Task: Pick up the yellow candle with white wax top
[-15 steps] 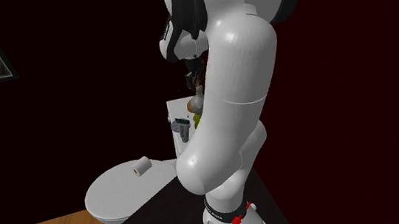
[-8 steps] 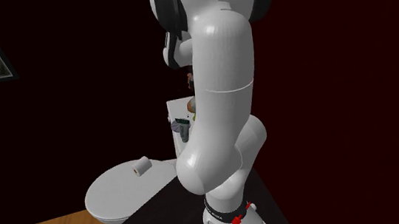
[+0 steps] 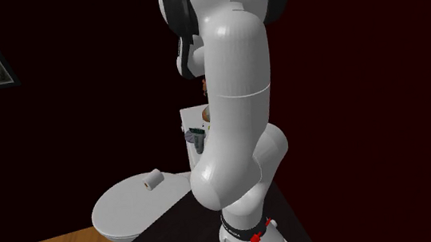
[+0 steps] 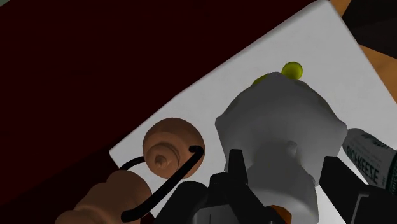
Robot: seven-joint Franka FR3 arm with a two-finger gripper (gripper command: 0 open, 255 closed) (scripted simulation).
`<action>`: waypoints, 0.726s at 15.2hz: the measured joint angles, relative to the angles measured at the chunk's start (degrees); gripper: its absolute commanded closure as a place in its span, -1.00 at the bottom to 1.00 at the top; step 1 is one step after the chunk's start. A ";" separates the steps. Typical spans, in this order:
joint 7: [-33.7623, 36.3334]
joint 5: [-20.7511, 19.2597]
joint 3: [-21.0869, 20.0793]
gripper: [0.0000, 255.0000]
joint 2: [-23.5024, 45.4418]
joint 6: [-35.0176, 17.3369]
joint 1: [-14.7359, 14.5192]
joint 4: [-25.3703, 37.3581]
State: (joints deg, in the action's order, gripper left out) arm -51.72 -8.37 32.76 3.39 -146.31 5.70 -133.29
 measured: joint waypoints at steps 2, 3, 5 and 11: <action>-0.01 0.03 0.00 1.00 0.01 0.00 0.00 0.01; -0.02 0.03 0.00 1.00 0.02 -0.01 0.00 0.01; -0.03 0.04 -0.01 1.00 0.02 -0.01 0.00 0.02; 0.77 -1.30 0.07 1.00 -1.87 2.33 -0.19 0.54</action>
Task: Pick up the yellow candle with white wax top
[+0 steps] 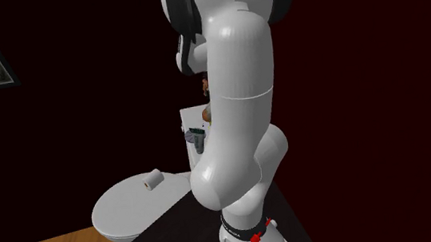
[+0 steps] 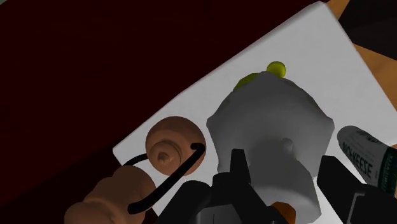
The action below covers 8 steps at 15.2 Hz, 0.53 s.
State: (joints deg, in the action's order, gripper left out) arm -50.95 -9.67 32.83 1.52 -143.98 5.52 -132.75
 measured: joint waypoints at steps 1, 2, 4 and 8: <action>0.21 -0.46 0.03 1.00 -0.71 0.83 -0.02 0.19; 0.29 -0.72 0.03 1.00 -1.23 1.70 -0.04 0.61; 0.61 -1.25 -0.06 1.00 -2.20 3.25 -0.13 1.28; 1.18 -2.43 -0.26 1.00 -4.49 6.57 -0.21 2.52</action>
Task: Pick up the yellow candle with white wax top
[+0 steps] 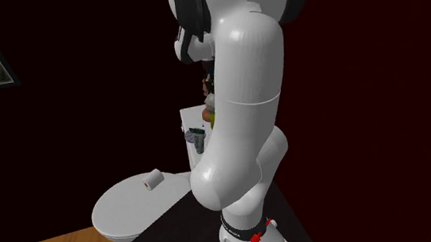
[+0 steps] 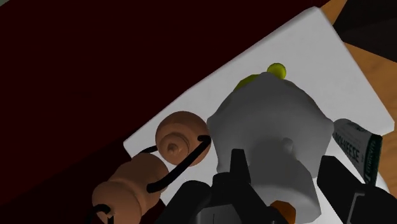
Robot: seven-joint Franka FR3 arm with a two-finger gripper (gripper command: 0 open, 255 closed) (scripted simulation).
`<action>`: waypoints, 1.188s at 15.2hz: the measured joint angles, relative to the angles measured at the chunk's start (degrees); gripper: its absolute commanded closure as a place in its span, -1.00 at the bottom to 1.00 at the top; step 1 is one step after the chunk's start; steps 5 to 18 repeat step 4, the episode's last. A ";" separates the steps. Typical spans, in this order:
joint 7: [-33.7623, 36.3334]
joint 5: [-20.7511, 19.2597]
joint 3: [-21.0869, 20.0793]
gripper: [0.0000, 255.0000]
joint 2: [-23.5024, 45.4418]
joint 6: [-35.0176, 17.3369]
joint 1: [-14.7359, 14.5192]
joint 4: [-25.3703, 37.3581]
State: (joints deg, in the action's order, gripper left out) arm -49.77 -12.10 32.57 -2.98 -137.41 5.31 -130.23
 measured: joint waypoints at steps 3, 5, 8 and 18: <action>0.17 -0.43 -0.20 1.00 -1.12 2.23 -0.07 1.20; 0.23 -0.58 -0.25 1.00 -1.45 2.74 -0.07 1.42; 0.23 -0.58 -0.25 1.00 -1.45 2.74 -0.07 1.42; 0.23 -0.58 -0.25 1.00 -1.45 2.74 -0.07 1.42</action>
